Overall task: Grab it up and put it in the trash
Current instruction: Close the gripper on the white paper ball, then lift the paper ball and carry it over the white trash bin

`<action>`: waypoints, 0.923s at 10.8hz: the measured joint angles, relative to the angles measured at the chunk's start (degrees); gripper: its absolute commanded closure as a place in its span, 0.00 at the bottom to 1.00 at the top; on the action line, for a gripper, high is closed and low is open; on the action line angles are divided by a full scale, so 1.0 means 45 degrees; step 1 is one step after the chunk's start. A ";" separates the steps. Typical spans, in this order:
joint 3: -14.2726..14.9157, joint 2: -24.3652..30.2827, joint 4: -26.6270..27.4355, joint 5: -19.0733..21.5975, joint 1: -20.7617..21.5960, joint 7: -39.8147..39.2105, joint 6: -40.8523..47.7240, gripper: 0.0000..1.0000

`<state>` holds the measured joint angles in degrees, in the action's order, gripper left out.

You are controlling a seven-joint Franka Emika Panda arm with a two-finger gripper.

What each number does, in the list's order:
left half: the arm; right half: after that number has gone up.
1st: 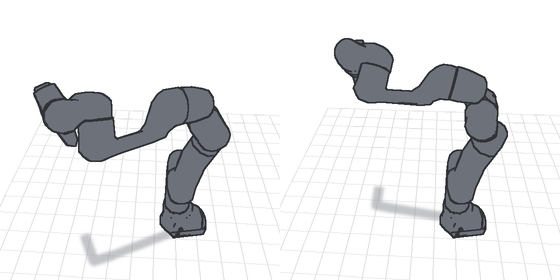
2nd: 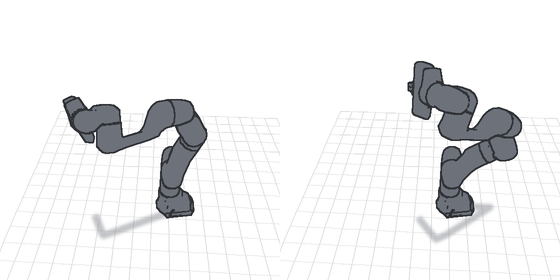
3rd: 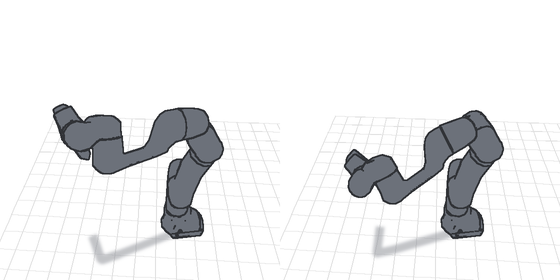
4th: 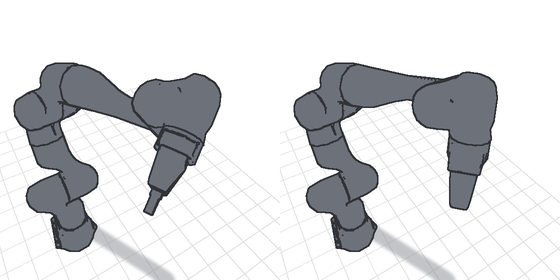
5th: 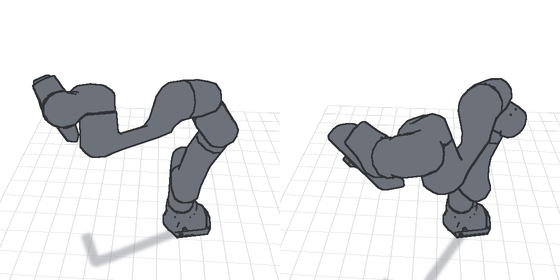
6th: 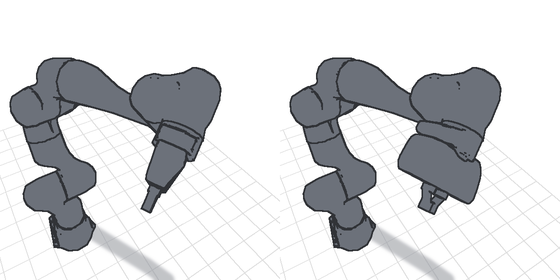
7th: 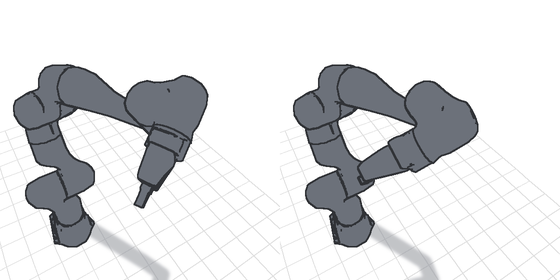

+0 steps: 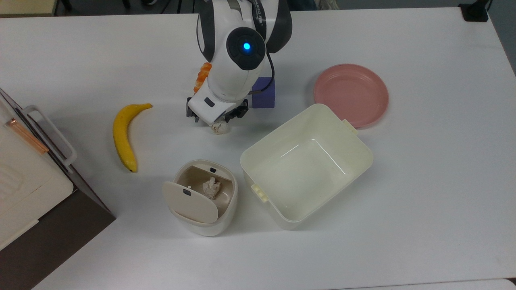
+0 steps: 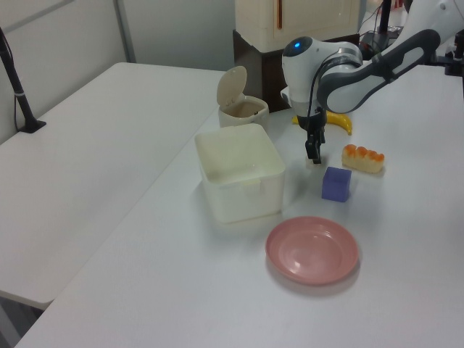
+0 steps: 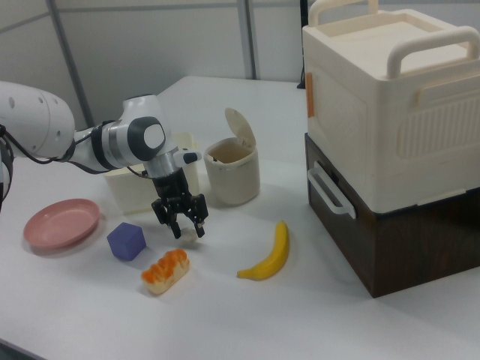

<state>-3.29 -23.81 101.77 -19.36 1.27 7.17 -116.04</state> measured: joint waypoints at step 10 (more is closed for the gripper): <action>0.0042 -0.0218 -0.0692 -0.0188 0.0167 0.0151 -0.0012 1.00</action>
<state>-3.10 -24.80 98.65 -20.20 2.02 7.85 -116.09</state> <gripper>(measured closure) 0.833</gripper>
